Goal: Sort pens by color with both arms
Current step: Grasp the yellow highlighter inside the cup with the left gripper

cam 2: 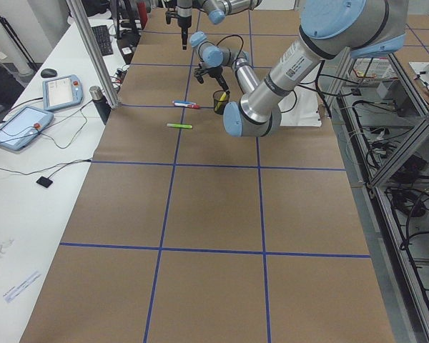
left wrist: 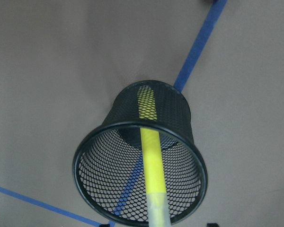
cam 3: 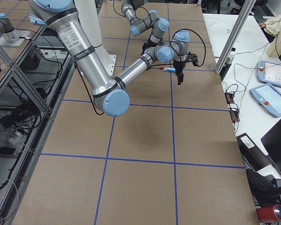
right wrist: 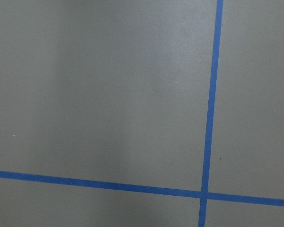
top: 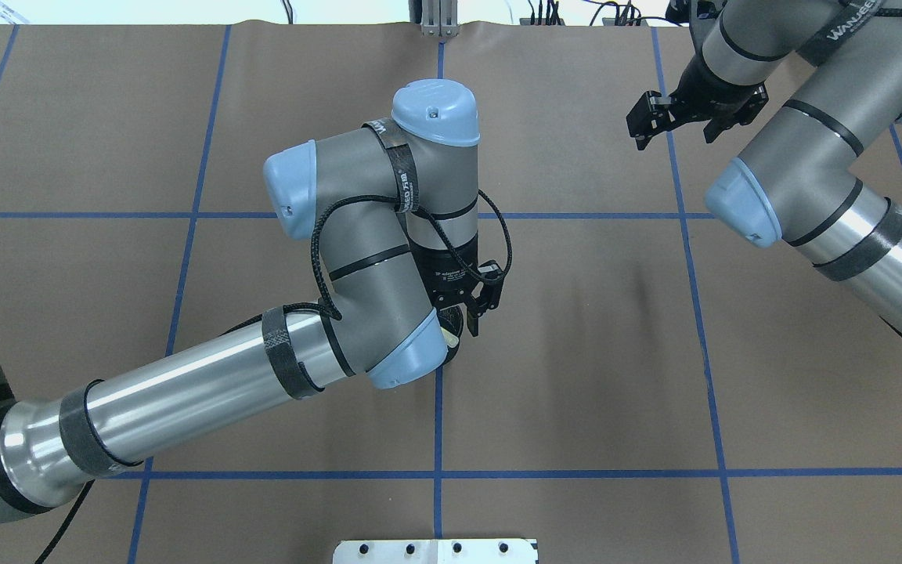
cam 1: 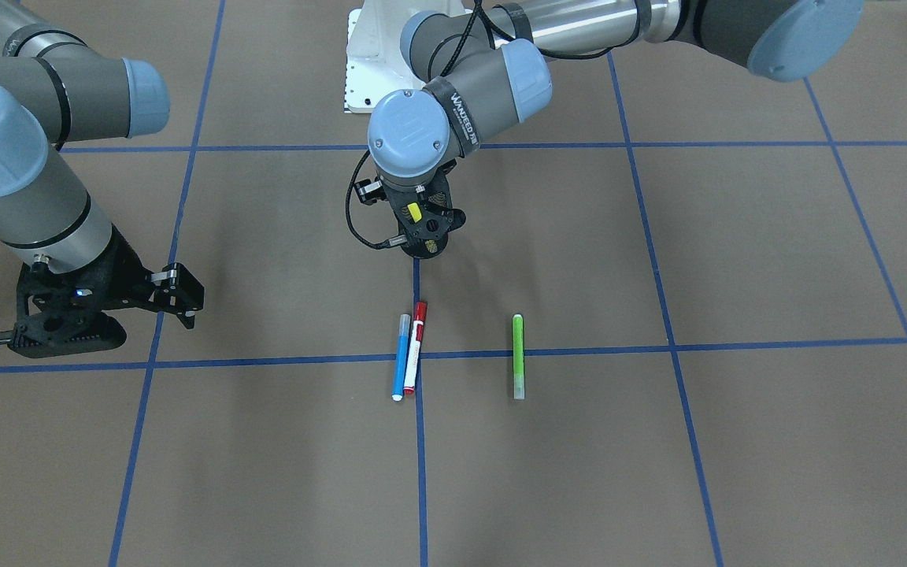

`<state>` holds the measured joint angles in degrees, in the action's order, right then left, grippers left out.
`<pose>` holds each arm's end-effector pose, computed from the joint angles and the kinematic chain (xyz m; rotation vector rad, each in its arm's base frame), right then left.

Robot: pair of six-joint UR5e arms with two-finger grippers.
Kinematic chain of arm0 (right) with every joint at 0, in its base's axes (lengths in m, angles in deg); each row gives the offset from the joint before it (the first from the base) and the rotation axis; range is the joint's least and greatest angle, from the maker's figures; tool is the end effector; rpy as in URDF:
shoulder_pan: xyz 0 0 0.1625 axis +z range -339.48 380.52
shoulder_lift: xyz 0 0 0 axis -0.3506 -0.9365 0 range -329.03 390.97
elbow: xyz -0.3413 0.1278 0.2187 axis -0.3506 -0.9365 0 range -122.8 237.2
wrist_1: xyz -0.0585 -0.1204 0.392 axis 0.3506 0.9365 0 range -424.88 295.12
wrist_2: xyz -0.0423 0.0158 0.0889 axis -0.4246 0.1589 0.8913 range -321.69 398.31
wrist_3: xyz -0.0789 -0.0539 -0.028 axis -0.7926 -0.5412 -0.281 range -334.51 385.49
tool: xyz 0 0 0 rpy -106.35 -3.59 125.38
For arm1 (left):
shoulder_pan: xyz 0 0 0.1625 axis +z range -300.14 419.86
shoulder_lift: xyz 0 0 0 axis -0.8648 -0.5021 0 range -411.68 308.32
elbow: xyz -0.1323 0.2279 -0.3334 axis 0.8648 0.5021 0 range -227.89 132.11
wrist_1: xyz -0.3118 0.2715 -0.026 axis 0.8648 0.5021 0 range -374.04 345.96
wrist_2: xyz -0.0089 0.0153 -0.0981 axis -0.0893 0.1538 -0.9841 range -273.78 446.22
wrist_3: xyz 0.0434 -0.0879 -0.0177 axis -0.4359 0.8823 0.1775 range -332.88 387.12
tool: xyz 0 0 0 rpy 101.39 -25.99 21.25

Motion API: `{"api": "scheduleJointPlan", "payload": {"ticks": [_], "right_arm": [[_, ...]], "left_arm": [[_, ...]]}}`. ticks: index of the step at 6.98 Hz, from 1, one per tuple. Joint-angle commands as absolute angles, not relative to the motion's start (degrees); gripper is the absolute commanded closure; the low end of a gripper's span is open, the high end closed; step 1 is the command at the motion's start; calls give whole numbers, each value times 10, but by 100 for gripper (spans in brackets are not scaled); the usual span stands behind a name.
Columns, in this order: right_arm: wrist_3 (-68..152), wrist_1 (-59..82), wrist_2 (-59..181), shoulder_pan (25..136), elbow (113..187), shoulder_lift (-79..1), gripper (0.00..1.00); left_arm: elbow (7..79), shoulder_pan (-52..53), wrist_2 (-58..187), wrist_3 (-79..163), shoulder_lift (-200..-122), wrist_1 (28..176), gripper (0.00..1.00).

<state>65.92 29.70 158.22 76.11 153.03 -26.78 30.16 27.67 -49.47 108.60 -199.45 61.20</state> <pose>-0.3076 -0.5969 0.2970 0.1457 -0.7493 -0.0528 0.6052 -0.4543 0.1161 -0.5499 0.7505 -0.1669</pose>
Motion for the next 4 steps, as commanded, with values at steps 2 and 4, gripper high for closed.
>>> {"api": "scheduleJointPlan", "payload": {"ticks": [2,4], "right_arm": [[663,295,1582,760,1533,-269,1],[664,295,1582,757,1532,-269,1]], "left_arm": [[302,276,-494,1071,-1992,611,40],[302,276,-495,1071,-1994,611,47]]}}
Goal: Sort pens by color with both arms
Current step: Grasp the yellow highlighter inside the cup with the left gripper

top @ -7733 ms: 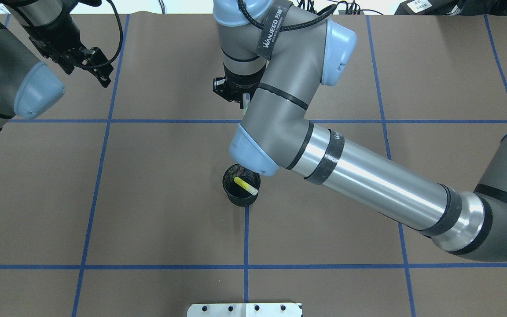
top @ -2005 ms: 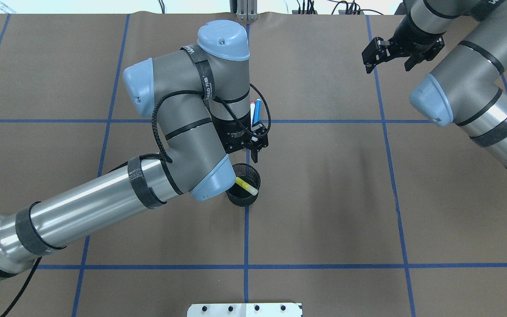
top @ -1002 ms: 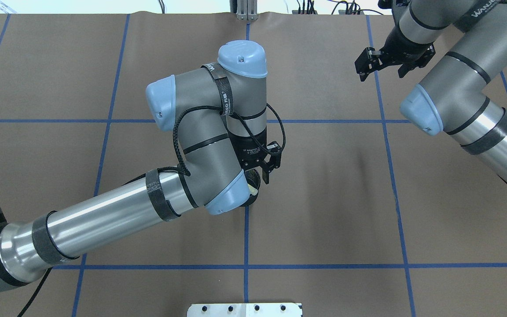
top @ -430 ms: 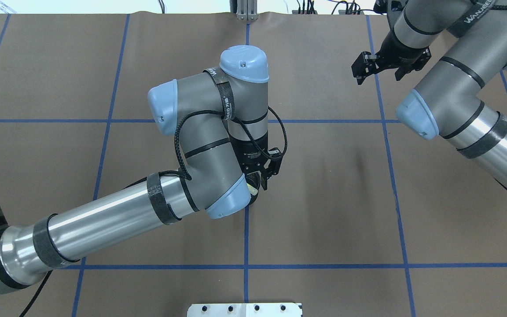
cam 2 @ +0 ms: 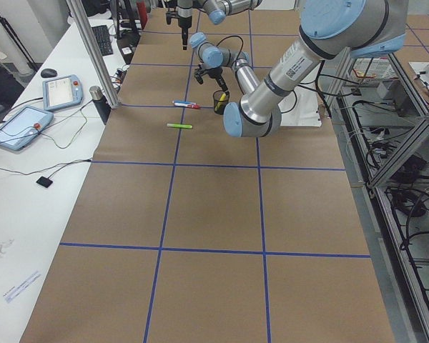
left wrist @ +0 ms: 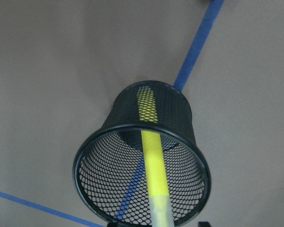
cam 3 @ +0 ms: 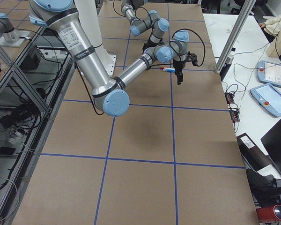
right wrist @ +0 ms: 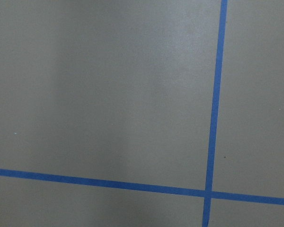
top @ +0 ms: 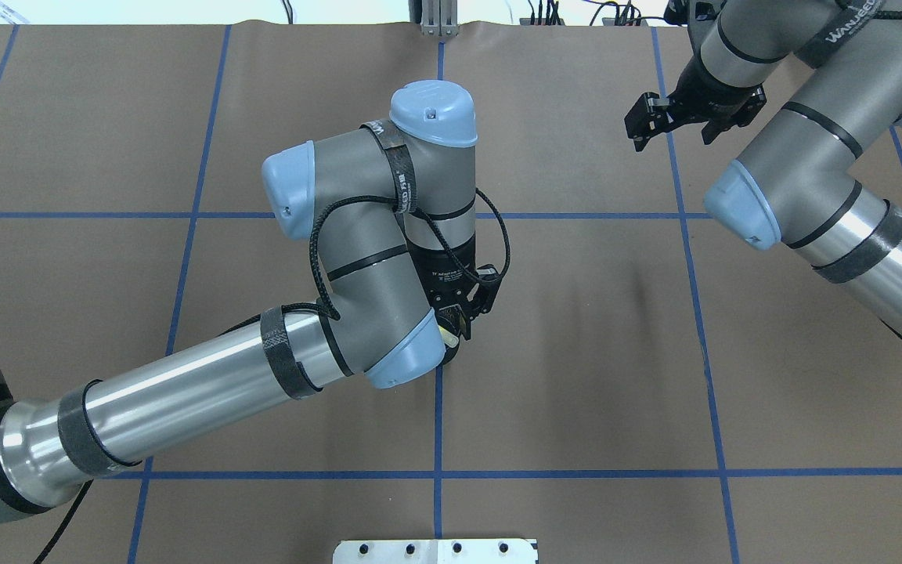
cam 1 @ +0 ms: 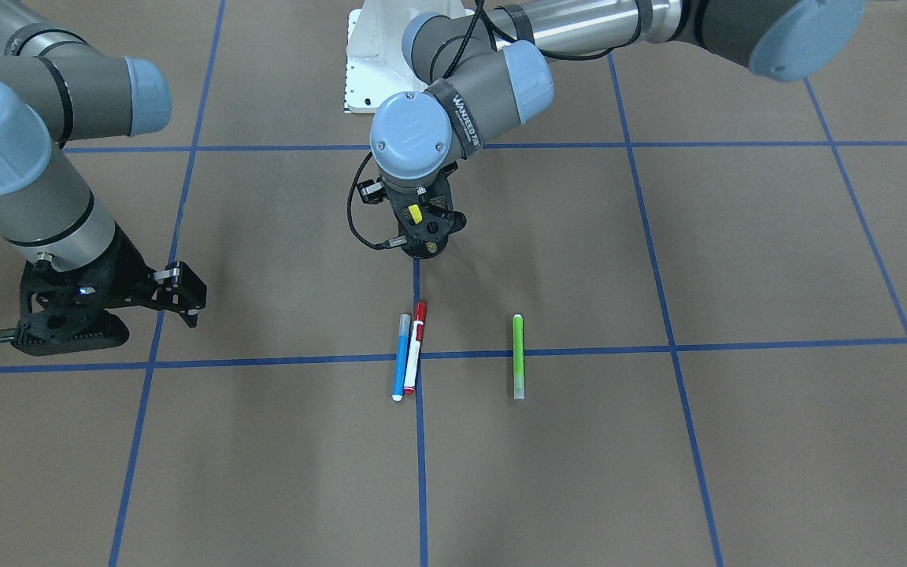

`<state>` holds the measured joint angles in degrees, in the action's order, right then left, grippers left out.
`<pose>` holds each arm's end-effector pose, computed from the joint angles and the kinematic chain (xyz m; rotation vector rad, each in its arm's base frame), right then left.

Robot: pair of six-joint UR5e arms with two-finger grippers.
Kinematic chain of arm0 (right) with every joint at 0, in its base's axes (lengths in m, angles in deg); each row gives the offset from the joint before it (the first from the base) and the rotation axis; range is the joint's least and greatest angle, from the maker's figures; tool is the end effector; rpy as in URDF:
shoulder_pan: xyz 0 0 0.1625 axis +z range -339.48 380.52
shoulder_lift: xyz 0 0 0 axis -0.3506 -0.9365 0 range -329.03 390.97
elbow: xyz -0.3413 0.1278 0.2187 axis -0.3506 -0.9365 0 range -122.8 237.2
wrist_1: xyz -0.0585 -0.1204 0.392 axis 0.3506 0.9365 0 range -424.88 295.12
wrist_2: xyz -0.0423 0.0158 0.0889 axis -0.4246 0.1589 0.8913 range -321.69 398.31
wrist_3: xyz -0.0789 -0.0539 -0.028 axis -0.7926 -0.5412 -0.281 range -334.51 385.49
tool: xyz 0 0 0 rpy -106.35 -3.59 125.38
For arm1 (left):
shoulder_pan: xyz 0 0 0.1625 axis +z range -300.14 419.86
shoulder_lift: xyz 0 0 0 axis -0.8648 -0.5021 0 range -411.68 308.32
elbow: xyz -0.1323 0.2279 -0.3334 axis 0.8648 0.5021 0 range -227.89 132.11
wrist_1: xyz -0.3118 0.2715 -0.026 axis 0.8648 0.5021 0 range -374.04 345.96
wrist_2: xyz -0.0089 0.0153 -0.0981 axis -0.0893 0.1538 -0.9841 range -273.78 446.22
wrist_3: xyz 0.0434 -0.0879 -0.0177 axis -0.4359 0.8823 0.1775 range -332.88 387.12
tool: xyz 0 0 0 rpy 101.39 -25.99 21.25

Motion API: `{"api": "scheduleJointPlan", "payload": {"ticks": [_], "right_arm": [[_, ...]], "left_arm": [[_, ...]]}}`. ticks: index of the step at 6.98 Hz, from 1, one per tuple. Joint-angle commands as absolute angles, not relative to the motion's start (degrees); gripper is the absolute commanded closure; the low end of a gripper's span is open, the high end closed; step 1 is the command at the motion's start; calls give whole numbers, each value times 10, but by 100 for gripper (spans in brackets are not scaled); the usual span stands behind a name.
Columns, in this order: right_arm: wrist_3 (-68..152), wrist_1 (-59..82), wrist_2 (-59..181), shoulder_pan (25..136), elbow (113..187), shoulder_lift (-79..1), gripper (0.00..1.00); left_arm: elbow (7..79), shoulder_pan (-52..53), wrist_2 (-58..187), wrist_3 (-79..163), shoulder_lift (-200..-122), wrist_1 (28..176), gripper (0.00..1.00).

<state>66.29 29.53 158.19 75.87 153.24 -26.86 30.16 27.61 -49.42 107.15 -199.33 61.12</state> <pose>-0.3095 -0.5949 0.2959 0.1462 -0.7525 -0.0519 0.6048 -0.4551 0.1179 -0.5404 0.7543 -0.1462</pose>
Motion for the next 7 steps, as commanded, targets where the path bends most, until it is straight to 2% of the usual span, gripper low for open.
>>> {"api": "scheduleJointPlan", "payload": {"ticks": [1,3,7], "right_arm": [[663,294,1580,755,1530,-269,1],[663,293,1578,753,1529,-269,1],[664,293,1572,748,1529,-269,1]], "left_arm": [[302,276,-495,1071,-1994,611,51],[302,276,-494,1072,-1995,611,60],[302,276,-494,1070,-1992,611,72]]}}
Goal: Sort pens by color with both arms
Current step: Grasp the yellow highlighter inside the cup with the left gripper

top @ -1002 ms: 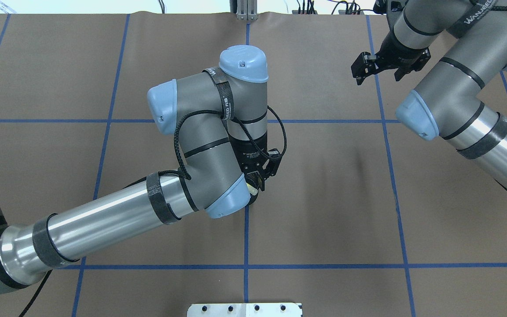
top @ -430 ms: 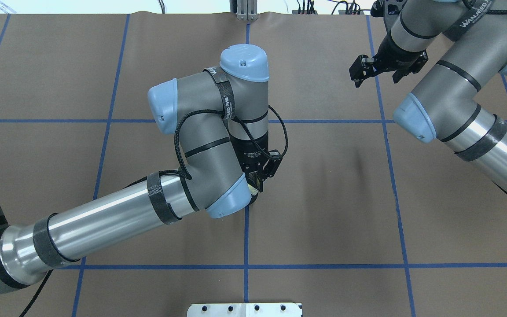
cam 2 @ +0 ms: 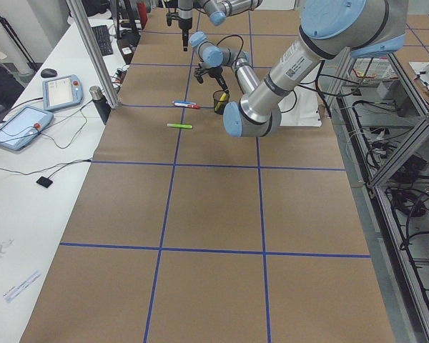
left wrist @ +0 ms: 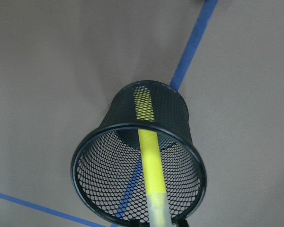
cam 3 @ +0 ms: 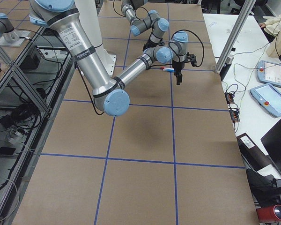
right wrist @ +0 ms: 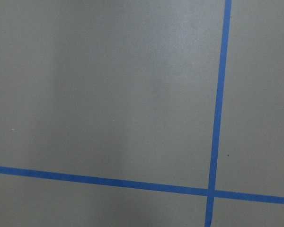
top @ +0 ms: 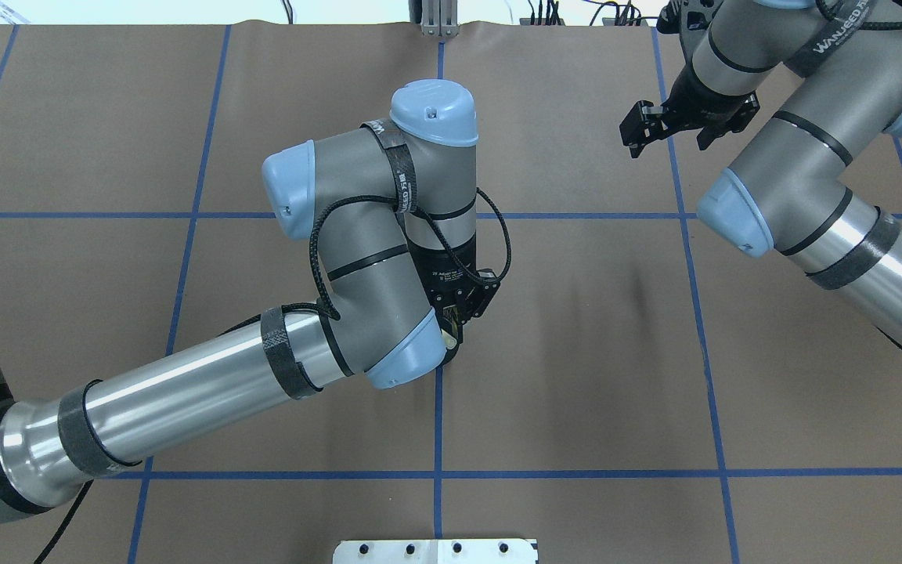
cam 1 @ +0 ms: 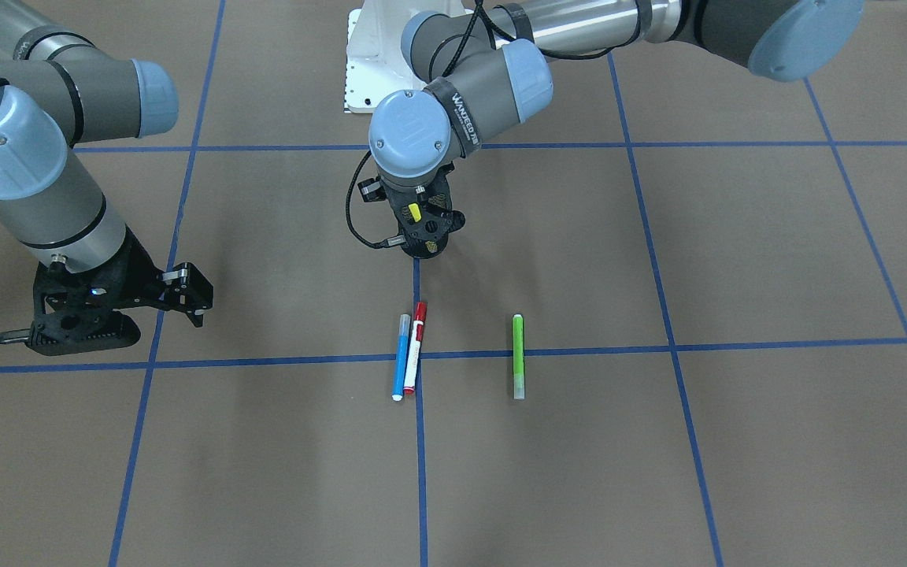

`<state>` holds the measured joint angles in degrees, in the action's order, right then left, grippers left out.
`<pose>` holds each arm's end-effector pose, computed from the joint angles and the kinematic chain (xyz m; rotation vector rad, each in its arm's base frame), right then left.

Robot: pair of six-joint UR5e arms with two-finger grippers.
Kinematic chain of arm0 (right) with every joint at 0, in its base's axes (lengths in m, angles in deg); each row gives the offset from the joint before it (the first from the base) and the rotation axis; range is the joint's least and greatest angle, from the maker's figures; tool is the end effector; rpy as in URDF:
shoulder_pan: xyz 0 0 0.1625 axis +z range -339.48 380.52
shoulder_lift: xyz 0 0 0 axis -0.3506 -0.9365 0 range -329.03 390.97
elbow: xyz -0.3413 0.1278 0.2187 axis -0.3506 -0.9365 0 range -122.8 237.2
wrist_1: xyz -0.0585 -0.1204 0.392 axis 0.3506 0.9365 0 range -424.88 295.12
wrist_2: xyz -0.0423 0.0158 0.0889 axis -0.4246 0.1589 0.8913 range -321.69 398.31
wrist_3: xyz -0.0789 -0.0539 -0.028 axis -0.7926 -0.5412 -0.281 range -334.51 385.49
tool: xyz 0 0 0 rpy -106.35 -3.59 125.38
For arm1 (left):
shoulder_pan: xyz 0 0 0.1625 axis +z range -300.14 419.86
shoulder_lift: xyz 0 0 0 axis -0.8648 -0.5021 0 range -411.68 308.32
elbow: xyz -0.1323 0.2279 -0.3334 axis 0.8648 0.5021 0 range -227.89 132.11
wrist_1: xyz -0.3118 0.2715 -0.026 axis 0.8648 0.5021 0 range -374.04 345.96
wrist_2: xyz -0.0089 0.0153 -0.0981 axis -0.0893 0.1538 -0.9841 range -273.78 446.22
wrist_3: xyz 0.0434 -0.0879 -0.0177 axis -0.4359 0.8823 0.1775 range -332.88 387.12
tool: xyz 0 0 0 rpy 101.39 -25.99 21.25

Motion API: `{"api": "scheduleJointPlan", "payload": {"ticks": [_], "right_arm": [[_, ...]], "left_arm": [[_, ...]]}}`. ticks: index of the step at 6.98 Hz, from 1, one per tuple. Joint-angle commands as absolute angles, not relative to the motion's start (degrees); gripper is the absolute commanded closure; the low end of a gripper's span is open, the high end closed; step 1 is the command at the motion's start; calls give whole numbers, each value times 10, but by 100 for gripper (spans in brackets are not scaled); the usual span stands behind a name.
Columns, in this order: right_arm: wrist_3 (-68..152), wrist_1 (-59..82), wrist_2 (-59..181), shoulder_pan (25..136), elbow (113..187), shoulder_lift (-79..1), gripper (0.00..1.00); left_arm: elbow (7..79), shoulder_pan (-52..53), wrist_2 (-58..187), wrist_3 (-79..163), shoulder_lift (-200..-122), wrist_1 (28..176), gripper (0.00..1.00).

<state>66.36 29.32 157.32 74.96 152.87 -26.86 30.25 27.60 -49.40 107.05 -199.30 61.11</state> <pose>-0.3190 -0.5922 0.2989 0.1473 -0.7412 -0.0606 0.6044 -0.4550 0.1177 -0.5390 0.7554 -0.1445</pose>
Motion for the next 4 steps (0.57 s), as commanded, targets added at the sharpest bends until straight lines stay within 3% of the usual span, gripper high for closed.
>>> {"api": "scheduleJointPlan", "payload": {"ticks": [1,4], "right_arm": [[664,293,1572,748,1529,-268,1],[664,293,1571,747,1529,-269,1]], "left_arm": [[303,276,-494,1070,-1992,610,74],[303,276,-494,1070,-1990,610,76]]}}
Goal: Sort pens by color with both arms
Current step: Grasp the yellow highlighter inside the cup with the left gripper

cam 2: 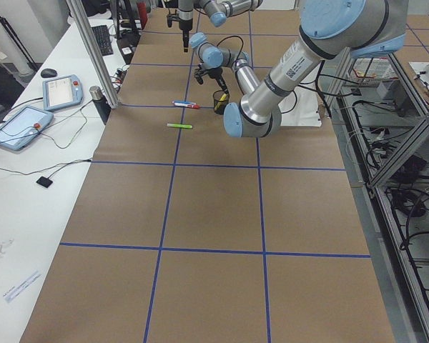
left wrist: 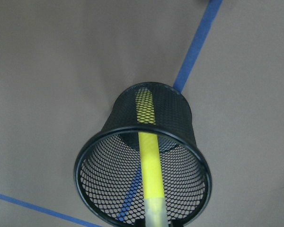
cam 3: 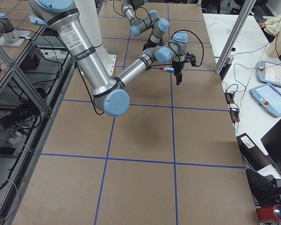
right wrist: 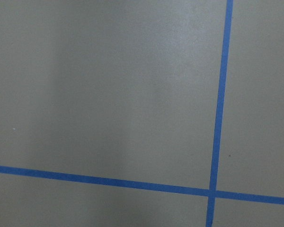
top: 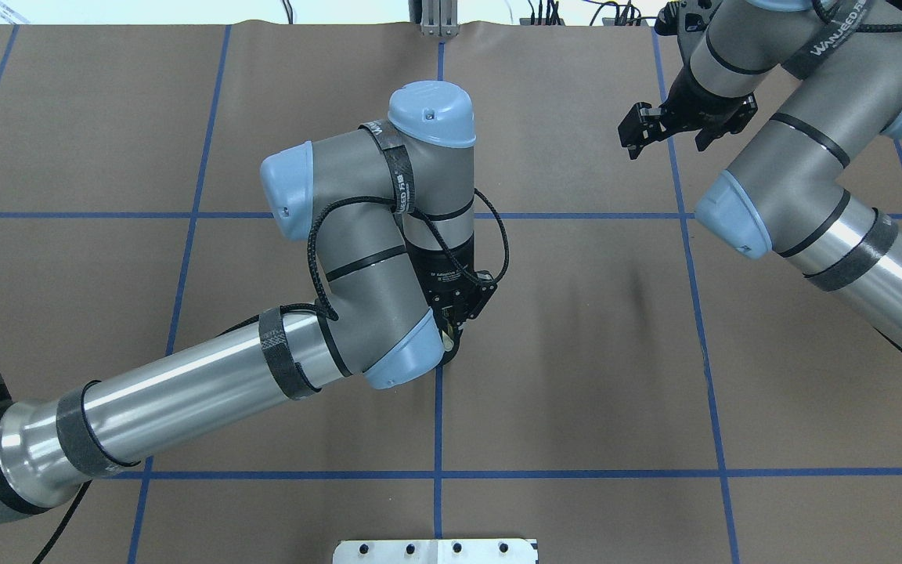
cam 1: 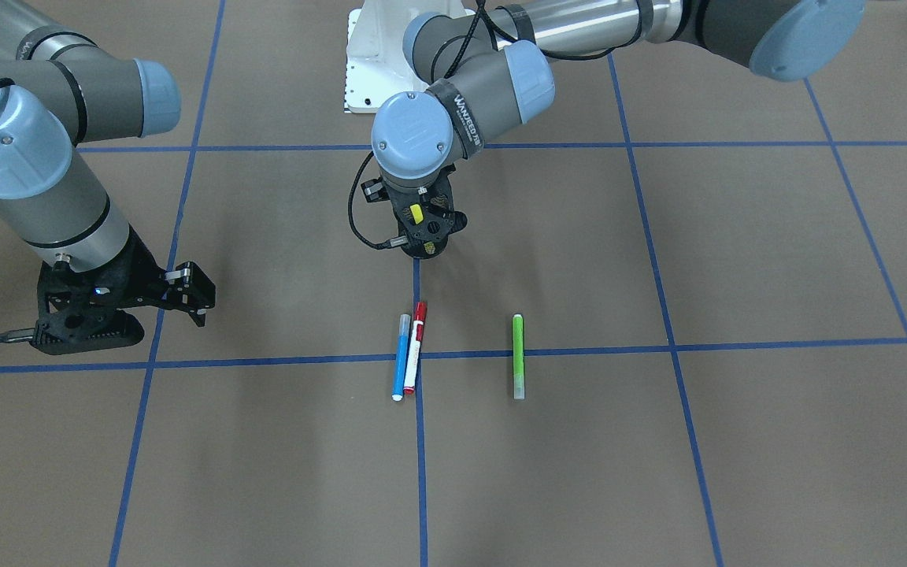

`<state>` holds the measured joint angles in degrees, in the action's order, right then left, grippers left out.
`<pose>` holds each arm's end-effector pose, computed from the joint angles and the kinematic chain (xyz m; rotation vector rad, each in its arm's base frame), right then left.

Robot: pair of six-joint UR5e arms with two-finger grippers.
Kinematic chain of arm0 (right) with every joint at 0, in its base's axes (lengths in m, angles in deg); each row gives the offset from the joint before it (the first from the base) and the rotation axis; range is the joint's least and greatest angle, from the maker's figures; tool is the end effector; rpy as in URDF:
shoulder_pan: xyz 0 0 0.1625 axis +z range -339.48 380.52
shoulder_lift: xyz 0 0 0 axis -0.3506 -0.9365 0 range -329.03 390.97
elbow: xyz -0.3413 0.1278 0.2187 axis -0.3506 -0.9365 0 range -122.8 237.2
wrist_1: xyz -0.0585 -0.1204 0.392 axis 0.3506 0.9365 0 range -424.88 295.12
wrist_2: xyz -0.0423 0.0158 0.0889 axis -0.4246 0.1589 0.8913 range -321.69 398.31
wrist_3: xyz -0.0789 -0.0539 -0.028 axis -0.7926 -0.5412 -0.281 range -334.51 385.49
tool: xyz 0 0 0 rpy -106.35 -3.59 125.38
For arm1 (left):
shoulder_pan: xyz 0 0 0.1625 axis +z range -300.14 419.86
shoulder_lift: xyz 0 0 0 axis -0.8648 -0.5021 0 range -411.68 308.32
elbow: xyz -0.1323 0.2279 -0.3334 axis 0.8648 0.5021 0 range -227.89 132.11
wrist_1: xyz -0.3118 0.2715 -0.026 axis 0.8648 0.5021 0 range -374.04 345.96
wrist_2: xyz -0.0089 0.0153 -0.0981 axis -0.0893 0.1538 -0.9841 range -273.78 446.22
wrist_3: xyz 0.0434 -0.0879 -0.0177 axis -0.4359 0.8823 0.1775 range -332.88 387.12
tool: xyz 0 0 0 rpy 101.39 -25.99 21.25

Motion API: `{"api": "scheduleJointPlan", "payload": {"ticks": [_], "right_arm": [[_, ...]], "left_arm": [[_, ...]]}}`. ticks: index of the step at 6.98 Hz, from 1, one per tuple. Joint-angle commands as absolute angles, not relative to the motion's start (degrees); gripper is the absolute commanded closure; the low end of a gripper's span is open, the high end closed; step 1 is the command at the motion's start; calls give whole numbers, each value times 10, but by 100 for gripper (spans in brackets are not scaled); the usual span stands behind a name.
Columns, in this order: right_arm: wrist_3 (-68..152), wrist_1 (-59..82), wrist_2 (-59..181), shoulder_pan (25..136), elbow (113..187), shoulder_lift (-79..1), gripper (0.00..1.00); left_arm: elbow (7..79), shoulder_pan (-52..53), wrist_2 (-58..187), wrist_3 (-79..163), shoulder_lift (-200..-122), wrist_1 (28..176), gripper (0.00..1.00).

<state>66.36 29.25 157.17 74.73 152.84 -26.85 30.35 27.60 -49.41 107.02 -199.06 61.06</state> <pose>-0.3213 -0.5913 0.2990 0.1482 -0.7401 -0.0638 0.6041 -0.4548 0.1203 -0.5403 0.7528 -0.1454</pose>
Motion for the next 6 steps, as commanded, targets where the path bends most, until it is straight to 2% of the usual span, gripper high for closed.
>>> {"api": "scheduleJointPlan", "payload": {"ticks": [1,3,6], "right_arm": [[664,293,1569,746,1527,-269,1],[664,293,1566,744,1529,-269,1],[665,293,1566,743,1529,-270,1]], "left_arm": [[303,276,-494,1070,-1990,610,78],[328,270,-494,1069,-1986,602,78],[409,247,-494,1058,-1977,545,78]]}}
